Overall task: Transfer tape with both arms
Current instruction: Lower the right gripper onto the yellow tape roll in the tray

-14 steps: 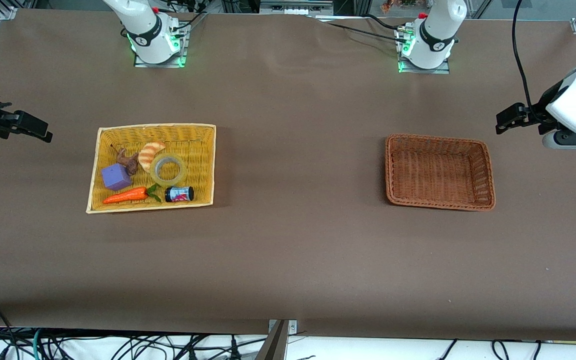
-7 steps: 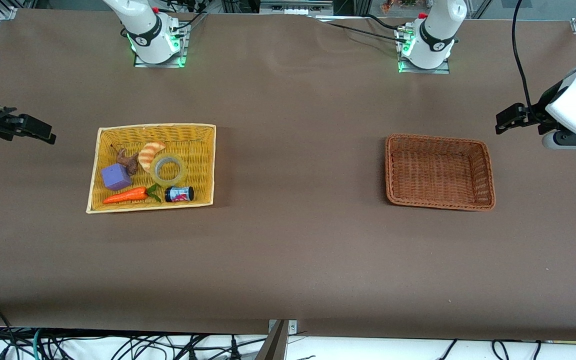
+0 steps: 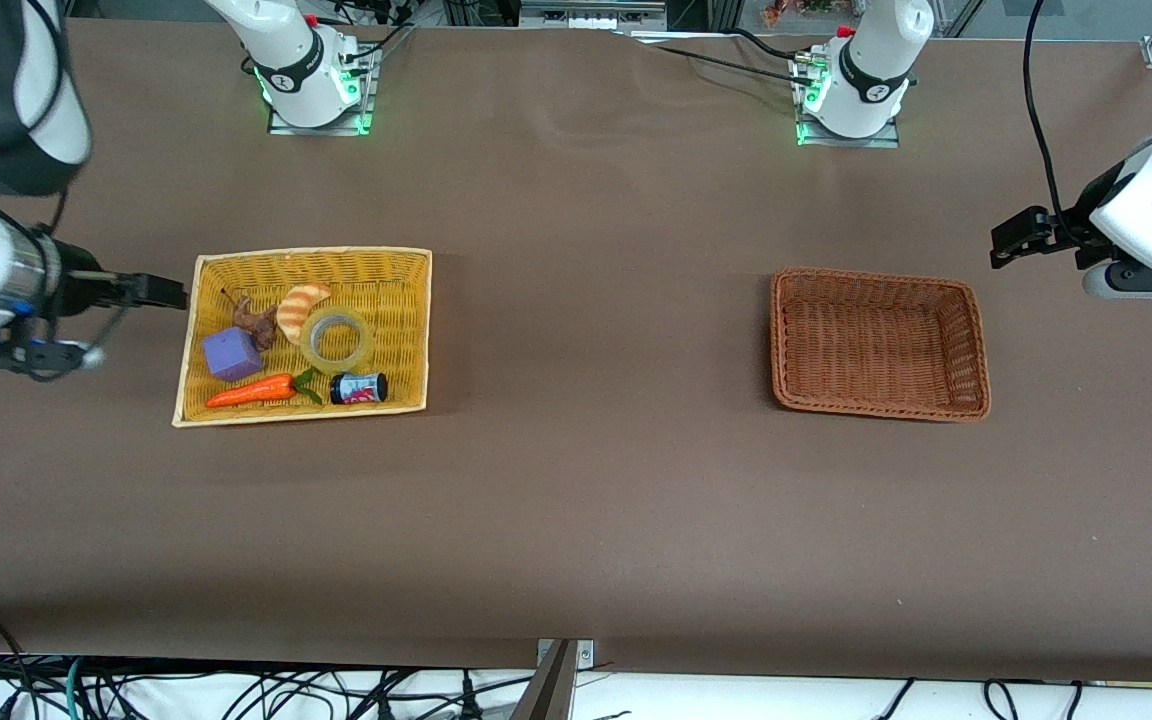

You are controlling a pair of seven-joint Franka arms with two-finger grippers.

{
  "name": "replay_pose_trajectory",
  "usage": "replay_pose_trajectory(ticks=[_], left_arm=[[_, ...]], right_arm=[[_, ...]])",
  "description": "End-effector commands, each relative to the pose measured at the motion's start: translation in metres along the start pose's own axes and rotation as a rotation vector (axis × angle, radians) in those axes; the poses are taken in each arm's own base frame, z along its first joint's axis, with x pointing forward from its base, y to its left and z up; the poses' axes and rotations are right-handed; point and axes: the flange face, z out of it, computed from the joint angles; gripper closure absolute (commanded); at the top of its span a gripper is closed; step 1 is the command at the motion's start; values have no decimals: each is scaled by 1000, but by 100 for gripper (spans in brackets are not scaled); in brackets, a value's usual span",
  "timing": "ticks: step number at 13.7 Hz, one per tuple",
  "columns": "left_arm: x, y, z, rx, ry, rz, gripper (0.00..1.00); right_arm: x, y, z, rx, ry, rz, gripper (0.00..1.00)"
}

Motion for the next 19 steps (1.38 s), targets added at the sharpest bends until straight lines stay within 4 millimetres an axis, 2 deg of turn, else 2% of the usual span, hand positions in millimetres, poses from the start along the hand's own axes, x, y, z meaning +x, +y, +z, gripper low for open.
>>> replay_pose_trajectory(ticks=[1,4,8,11,15,19], left_arm=[[0,1,-6,-22,-10,7,0],[0,1,-6,-22,-10,7,0],[-1,0,-6,-20,-9,5,0],[-1,0,-6,-20,-9,5,0],[-1,3,-6,-20,-13,10,0],[0,5,-5,-19,-14,14,0]], right_arm=[[5,-25,49,-12,12,-35,0],[5,-27,109,-8,41,-38,0],[-5,-52,163,-16,74,-18,0],[-10,-56,192,-15,102,-31,0],[-8,-57,225,-11,114,-35,0],[-2,-57,244,-8,124,-41,0]])
